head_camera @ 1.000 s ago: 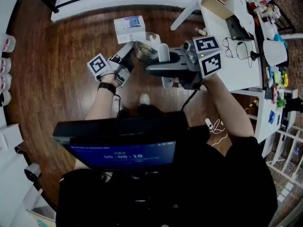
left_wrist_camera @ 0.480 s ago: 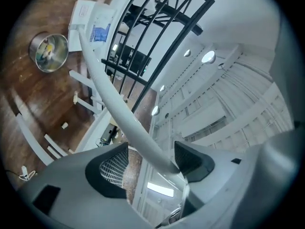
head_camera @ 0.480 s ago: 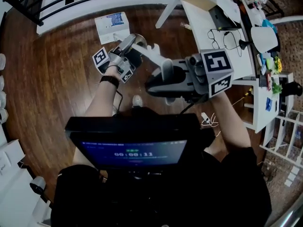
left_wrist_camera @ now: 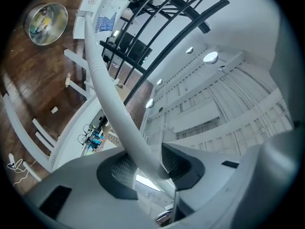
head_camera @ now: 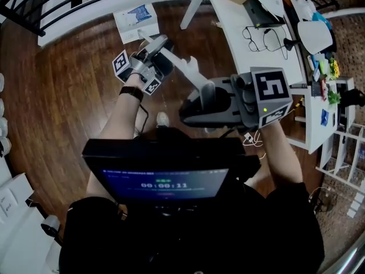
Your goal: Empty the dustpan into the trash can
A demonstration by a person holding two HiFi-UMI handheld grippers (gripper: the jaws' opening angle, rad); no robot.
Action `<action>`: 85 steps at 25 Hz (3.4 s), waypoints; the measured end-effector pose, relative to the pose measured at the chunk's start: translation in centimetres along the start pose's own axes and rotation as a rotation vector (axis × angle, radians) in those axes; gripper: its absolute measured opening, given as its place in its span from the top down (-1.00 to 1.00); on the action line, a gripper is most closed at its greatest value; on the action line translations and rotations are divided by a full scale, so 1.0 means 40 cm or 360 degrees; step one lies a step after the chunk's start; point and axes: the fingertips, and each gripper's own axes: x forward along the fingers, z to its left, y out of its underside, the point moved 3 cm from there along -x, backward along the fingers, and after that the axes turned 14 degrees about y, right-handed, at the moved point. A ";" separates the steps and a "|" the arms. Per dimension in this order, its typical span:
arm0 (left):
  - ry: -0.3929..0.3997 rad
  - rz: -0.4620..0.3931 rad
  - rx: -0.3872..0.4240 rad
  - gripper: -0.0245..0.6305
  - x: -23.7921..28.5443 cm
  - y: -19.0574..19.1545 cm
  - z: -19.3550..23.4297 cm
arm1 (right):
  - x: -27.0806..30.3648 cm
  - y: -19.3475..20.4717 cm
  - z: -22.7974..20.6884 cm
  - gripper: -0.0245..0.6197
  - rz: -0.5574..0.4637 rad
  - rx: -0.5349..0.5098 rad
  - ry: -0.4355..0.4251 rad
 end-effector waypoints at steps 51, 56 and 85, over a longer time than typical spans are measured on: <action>0.0186 -0.0600 -0.0584 0.61 -0.050 0.019 0.291 | 0.043 0.070 -0.127 0.80 0.1525 0.0073 -0.0205; 0.0133 -0.0610 -0.0610 0.62 -0.055 0.012 0.302 | 0.071 0.085 -0.132 0.80 0.1707 0.0059 -0.0266; 0.0218 -0.0648 -0.0612 0.70 -0.095 -0.029 0.263 | 0.155 0.155 -0.101 0.85 0.2505 -0.0022 -0.0610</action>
